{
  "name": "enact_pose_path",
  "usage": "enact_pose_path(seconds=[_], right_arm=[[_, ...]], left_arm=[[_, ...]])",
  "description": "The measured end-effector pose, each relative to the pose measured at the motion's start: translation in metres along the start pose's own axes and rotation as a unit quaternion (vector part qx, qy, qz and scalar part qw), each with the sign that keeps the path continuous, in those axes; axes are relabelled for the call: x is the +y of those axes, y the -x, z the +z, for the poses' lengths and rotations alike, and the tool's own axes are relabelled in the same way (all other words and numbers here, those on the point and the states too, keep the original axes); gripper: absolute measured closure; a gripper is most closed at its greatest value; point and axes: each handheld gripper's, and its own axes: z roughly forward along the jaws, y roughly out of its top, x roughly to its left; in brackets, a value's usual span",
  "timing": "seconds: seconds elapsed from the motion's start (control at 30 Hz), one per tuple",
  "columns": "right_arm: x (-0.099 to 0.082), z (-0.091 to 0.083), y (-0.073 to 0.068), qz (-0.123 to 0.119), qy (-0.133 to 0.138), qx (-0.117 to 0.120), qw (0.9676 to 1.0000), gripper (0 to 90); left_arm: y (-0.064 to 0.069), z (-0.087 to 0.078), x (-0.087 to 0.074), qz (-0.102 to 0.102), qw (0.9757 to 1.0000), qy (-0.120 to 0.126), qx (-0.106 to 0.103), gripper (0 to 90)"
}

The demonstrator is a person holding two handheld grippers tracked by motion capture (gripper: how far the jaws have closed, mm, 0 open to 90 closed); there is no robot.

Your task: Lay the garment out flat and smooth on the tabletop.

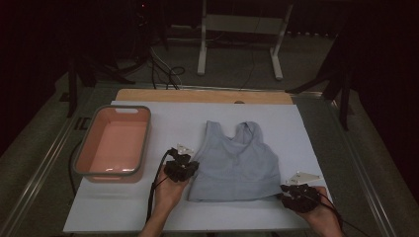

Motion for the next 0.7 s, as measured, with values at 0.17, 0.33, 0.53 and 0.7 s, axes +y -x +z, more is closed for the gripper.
enact_pose_path(seconds=[0.17, 0.33, 0.53, 0.7], right_arm=[[0.005, -0.008, 0.005, 0.011, 0.036, 0.035, 0.9987, 41.4], [0.015, -0.011, 0.012, 0.025, 0.065, 0.031, 0.9971, 37.6], [0.027, -0.015, 0.024, 0.043, 0.098, 0.045, 0.9933, 37.8], [0.031, -0.028, 0.035, 0.059, 0.128, 0.05, 0.9888, 38.2]], left_arm=[[-0.007, -0.006, -0.003, -0.005, 1.0, 0.003, 0.008, 87.8], [-0.008, -0.005, -0.005, -0.007, 0.9999, 0.003, 0.008, 87.7], [-0.008, -0.005, -0.005, -0.008, 0.9999, 0.005, 0.006, 87.5], [-0.009, -0.005, -0.005, -0.006, 1.0, 0.006, 0.004, 86.8]])
